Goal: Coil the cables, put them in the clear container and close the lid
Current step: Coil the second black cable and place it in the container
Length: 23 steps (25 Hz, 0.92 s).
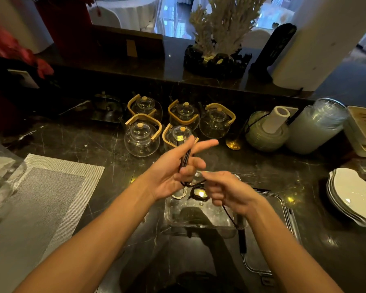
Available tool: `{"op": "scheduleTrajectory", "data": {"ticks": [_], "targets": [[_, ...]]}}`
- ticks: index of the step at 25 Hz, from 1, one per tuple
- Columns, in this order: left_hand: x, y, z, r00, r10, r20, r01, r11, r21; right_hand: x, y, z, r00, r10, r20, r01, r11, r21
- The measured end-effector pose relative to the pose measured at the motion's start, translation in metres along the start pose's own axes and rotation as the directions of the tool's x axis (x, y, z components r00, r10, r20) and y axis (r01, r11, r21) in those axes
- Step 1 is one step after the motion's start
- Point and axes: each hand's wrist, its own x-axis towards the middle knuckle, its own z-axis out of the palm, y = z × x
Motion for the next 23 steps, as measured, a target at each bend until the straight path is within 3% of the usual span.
{"op": "scheduleTrajectory", "data": {"ticks": [2, 5, 7, 10, 12, 16, 19, 21, 23], "targets": [[-0.004, -0.005, 0.0, 0.995, -0.099, 0.027, 0.095, 0.99, 0.106, 0.005, -0.02, -0.005, 0.999, 0.029, -0.026, -0.029, 1.0, 0.0], [-0.006, -0.012, -0.001, 0.976, -0.199, -0.09, 0.218, 0.884, 0.414, 0.012, -0.048, -0.008, 0.997, 0.026, -0.078, -0.038, 0.988, -0.152], [-0.006, -0.016, -0.001, 0.962, -0.197, -0.19, 0.267, 0.825, 0.498, 0.011, -0.064, -0.005, 0.99, -0.006, -0.141, -0.041, 0.942, -0.333], [0.0, -0.023, -0.003, 0.931, -0.075, -0.356, 0.211, 0.909, 0.361, 0.002, -0.074, 0.012, 0.96, -0.171, -0.222, 0.021, 0.834, -0.551], [0.006, -0.025, -0.006, 0.9, 0.016, -0.436, 0.099, 0.966, 0.24, -0.009, -0.067, 0.03, 0.946, -0.249, -0.208, 0.098, 0.831, -0.548], [0.016, -0.02, -0.007, 0.879, 0.166, -0.447, -0.062, 0.969, 0.238, -0.02, -0.025, 0.06, 0.915, -0.371, -0.159, 0.233, 0.807, -0.542], [0.019, -0.012, -0.011, 0.905, 0.189, -0.381, -0.202, 0.979, 0.006, -0.014, 0.005, 0.052, 0.919, -0.314, -0.237, 0.194, 0.887, -0.419], [0.016, -0.007, -0.013, 0.949, 0.153, -0.274, -0.204, 0.964, -0.17, -0.011, 0.016, 0.043, 0.968, -0.179, -0.173, 0.16, 0.98, -0.119], [0.014, -0.006, -0.011, 0.987, 0.112, -0.115, -0.14, 0.953, -0.27, -0.008, 0.022, 0.038, 0.991, -0.132, -0.018, 0.133, 0.966, 0.222]]}}
